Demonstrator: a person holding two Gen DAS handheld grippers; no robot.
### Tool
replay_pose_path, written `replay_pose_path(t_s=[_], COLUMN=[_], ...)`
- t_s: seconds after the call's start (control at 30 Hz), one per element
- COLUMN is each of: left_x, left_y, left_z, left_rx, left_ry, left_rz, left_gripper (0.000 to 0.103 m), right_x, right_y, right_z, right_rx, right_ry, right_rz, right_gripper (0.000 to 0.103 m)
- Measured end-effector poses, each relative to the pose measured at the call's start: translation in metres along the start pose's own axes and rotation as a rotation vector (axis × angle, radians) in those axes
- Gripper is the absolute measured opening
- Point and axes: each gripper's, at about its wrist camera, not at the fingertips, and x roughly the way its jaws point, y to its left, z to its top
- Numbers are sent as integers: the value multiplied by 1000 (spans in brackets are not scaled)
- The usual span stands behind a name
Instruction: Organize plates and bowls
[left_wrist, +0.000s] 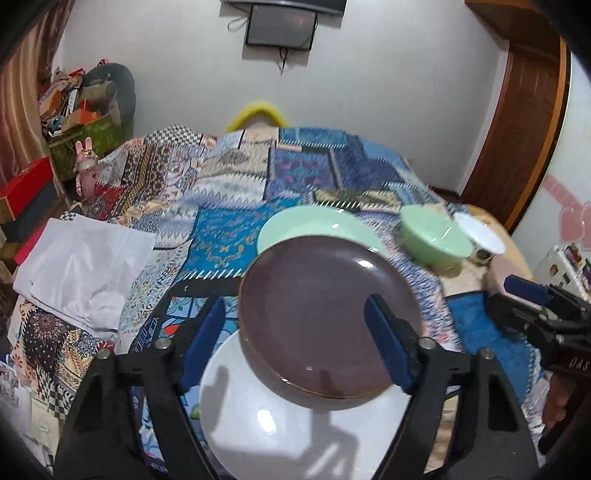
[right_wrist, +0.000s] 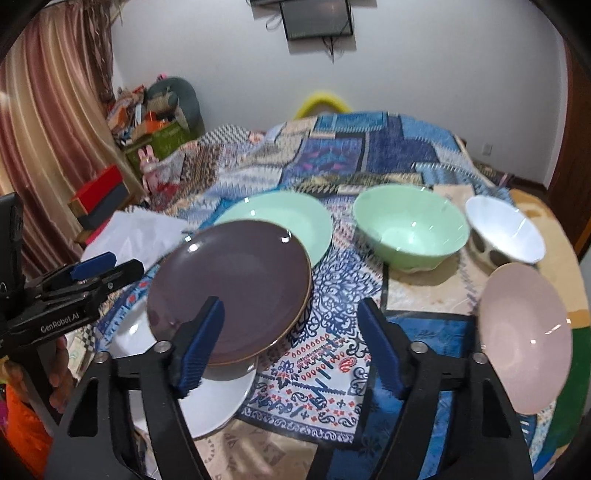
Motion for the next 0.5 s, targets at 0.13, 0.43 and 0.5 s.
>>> replay_pose_path(t_s=[0.13, 0.43, 0.5], left_x=[25, 66, 71], left_y=[16, 46, 48], left_z=[-3, -2, -2], left_rx=[-5, -43, -43], left_ry=[67, 161, 176], left_rz=[-7, -48, -54], left_gripper=[54, 33, 30], right_x=[20, 49, 52], right_y=[-1, -8, -10], right_z=[-2, -1, -2], right_rx=[5, 40, 45], right_ry=[57, 122, 127], right_rz=[7, 32, 35], right_gripper=[54, 35, 32])
